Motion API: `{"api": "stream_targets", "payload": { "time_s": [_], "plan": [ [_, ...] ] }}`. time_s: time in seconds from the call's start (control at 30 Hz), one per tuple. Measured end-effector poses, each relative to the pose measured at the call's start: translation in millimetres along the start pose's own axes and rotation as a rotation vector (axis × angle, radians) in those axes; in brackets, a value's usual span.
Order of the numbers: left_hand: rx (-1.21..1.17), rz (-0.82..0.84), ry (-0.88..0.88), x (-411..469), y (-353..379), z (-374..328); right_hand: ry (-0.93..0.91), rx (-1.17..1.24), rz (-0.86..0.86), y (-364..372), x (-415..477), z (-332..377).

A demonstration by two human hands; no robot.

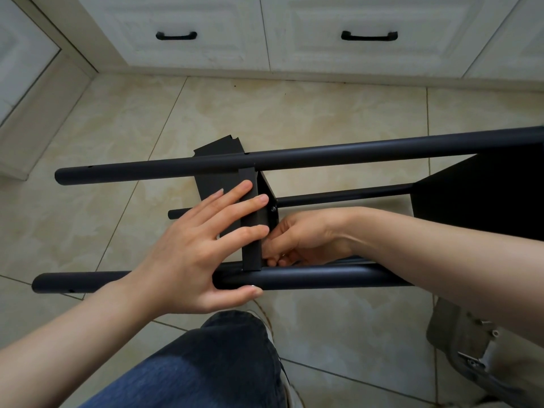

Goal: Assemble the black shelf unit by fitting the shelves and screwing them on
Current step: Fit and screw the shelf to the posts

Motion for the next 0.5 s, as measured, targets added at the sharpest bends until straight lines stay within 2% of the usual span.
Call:
{"api": "stream_targets", "payload": {
  "time_s": [0.5],
  "plan": [
    [0.004,0.015,-0.012,0.7,-0.1,-0.2,-0.008,-0.052,-0.041,-1.4,2.4,-0.2]
  ]
}}
Point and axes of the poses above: each hand's wrist, its own x-axis towards the middle knuckle, its own y-axis out of the palm, z = x × y, the point moved 9 cm from there along x, towards the middle knuckle, and after that the axes turned 13 degrees about y, right-handed, at the moved point
